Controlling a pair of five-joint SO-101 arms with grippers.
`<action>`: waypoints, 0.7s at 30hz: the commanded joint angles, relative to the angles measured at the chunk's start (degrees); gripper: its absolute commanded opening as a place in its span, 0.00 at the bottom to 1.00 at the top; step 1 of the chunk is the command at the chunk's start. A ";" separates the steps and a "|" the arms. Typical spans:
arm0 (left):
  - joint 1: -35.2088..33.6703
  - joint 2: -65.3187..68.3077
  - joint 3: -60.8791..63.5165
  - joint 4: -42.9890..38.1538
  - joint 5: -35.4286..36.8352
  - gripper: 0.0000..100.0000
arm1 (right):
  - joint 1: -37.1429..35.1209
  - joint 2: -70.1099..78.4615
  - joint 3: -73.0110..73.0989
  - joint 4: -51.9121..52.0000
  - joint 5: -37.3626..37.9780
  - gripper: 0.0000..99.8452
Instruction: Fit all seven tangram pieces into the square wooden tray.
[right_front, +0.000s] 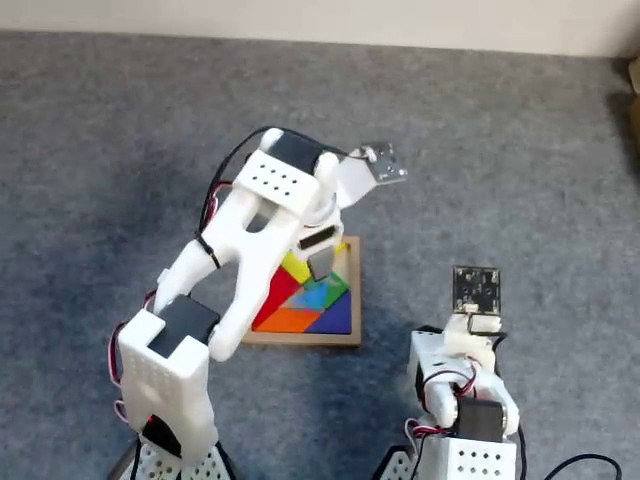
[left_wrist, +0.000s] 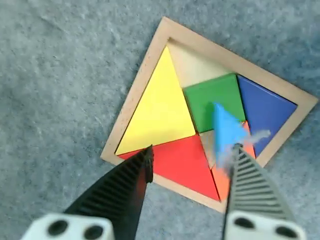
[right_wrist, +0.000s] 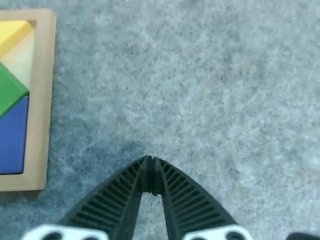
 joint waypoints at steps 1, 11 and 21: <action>0.84 -1.19 -0.66 -0.70 -0.26 0.25 | 0.66 0.04 6.81 -0.04 -0.26 0.02; 0.75 -1.10 2.95 3.60 4.40 0.24 | 0.66 0.04 6.81 -0.04 -0.26 0.02; -1.89 -1.27 21.41 -11.43 4.13 0.24 | 0.66 0.04 6.81 -0.04 -0.26 0.02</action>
